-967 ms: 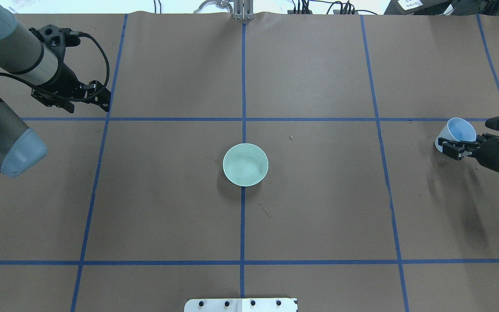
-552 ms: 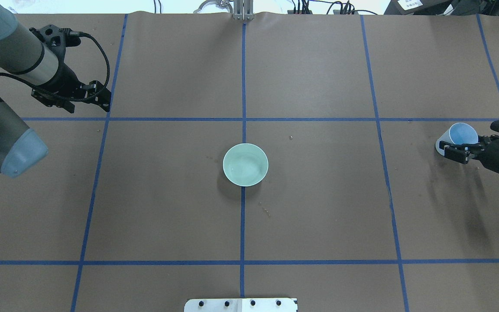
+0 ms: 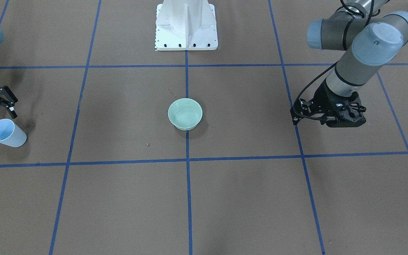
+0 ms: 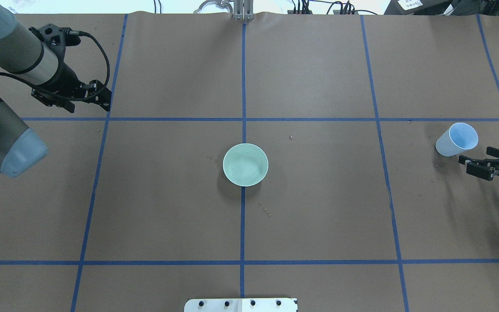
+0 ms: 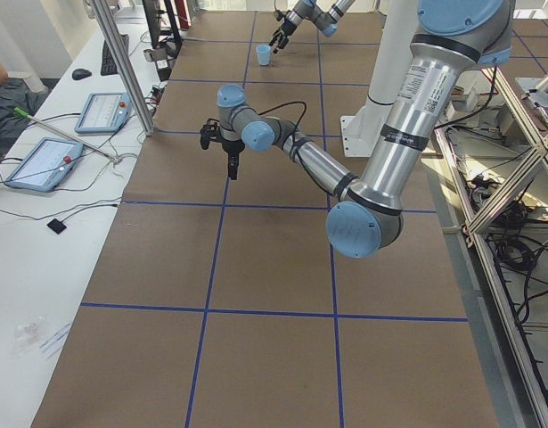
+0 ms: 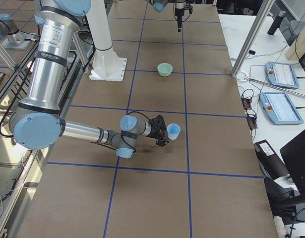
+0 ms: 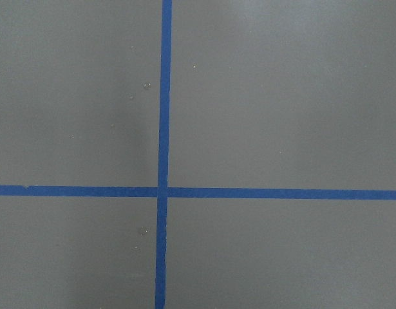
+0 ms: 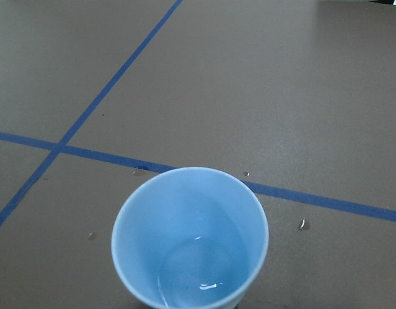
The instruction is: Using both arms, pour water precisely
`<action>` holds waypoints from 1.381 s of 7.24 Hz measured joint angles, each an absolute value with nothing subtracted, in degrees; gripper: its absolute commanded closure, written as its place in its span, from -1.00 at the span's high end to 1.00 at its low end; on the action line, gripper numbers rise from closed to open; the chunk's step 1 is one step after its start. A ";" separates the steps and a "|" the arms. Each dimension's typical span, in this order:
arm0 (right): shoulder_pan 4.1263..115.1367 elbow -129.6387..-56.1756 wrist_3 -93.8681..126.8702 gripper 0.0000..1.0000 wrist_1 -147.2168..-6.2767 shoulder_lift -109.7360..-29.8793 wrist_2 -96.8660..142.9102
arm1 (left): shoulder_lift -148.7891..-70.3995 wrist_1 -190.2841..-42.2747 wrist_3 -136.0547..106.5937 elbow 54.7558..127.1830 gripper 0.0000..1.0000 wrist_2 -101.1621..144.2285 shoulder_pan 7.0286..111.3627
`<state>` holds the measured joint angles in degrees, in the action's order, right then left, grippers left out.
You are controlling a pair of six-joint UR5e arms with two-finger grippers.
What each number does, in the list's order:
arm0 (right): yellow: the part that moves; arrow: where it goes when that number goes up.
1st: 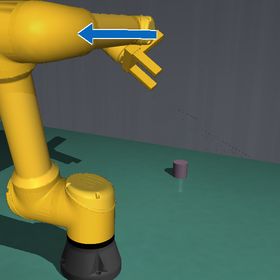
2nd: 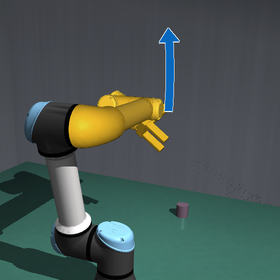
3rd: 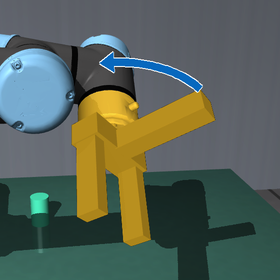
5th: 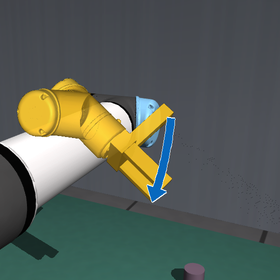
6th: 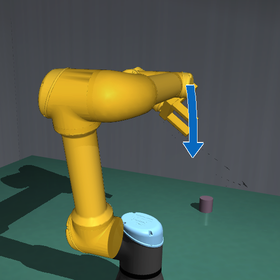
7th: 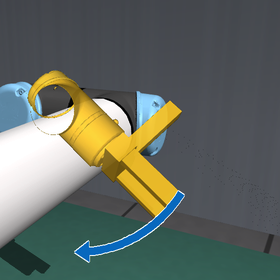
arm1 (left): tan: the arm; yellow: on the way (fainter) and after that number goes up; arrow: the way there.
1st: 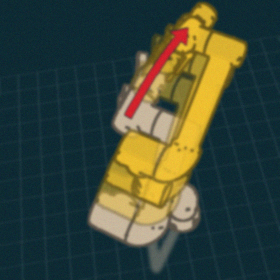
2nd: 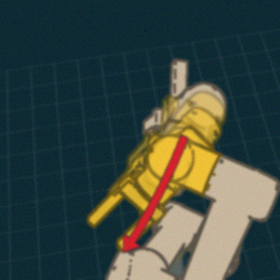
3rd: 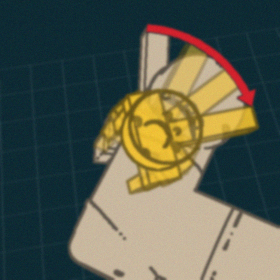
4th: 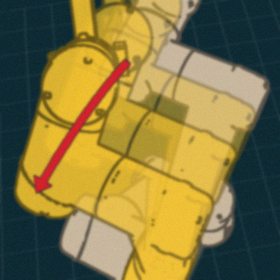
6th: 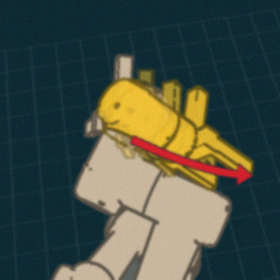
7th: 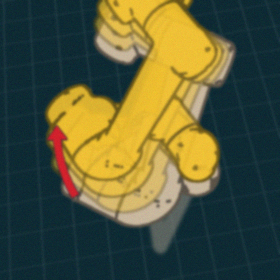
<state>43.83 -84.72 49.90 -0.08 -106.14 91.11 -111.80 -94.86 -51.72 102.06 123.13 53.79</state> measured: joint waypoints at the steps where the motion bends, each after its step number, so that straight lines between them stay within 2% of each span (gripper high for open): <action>1: 43.86 -84.98 50.02 1.00 1.00 -107.17 92.17 | -111.78 -94.81 -52.10 102.32 0.85 123.24 53.79; 3: 44.56 -86.05 49.99 1.00 2.67 -109.44 95.85 | -111.85 -94.33 -52.72 102.49 0.90 123.77 53.64; 5: 50.85 -86.04 48.88 1.00 1.19 -109.35 104.38 | -113.02 -94.25 -57.09 103.05 0.90 123.92 52.04; 8: 67.27 -85.96 36.93 1.00 -10.92 -105.42 120.16 | -118.34 -94.13 -66.21 102.99 0.90 123.18 43.93; 10: 74.52 -86.24 27.65 1.00 -21.99 -102.22 126.09 | -123.81 -94.08 -69.60 99.77 0.90 119.73 38.01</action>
<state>74.52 -86.24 27.65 -21.99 -102.22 126.09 -123.81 -94.08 -69.60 99.77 119.73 38.01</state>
